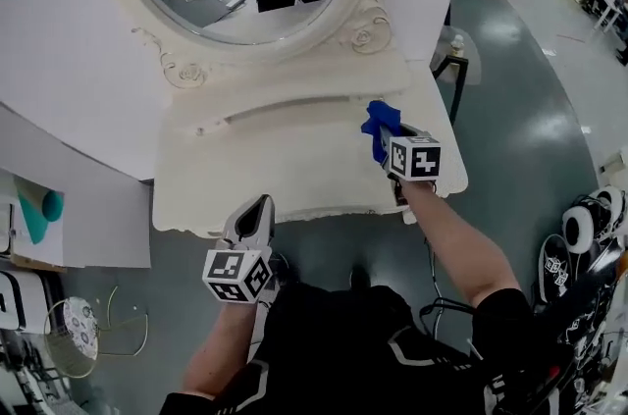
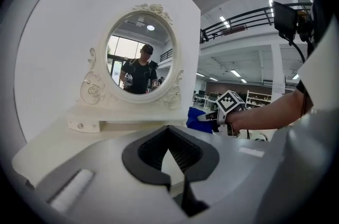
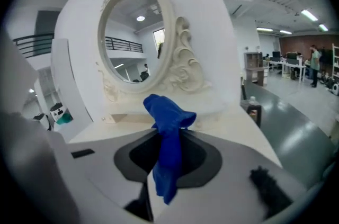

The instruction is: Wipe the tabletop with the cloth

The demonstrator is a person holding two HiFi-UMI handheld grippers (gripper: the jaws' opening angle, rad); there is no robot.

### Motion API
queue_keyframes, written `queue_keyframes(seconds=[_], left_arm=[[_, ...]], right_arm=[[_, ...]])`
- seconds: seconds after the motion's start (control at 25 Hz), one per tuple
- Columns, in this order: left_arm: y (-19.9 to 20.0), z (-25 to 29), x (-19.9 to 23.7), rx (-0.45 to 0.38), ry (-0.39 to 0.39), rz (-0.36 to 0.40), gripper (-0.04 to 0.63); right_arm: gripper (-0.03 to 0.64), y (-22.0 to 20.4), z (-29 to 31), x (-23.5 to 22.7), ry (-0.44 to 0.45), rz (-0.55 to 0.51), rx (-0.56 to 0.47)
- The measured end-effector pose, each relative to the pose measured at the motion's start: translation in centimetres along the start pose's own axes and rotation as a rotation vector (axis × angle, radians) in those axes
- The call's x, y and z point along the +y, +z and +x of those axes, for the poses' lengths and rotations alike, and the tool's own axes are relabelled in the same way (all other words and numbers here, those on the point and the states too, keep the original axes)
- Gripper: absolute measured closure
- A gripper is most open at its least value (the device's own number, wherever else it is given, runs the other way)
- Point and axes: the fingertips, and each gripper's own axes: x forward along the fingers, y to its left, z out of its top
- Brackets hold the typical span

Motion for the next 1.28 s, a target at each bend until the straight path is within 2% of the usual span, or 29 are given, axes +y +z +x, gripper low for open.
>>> queue_keyframes(seconds=[0.24, 0.4, 0.56, 0.72, 0.84, 1.04, 1.28], left_arm=[[1.7, -2.7, 9.8, -0.050, 0.097, -0.036, 0.588], [2.1, -4.9, 15.9, -0.063, 0.163, -0.049, 0.588], [2.5, -7.3, 22.8, -0.069, 0.221, -0.045, 0.587], [2.5, -9.8, 28.6, -0.074, 0.271, -0.079, 0.588], [2.4, -11.6, 32.3, -0.077, 0.302, -0.097, 0.587], [1.7, -13.5, 36.9, -0.084, 0.321, -0.147, 0.587], [1.3, -13.5, 39.1, -0.071, 0.309, -0.171, 0.587]], right_arm=[[0.532, 3.6, 8.5, 16.7, 0.196, -0.036, 0.009], [0.532, 5.1, 14.8, 28.1, 0.318, -0.124, 0.034], [0.532, 6.2, 20.8, 37.5, 0.378, -0.145, 0.052], [0.532, 6.9, 26.1, 44.5, 0.376, -0.210, 0.061], [0.532, 7.1, 29.8, 48.0, 0.334, -0.266, 0.077], [0.532, 6.0, 34.2, 50.5, 0.232, -0.355, 0.131], [0.532, 6.2, 36.2, 52.0, 0.184, -0.509, 0.123]])
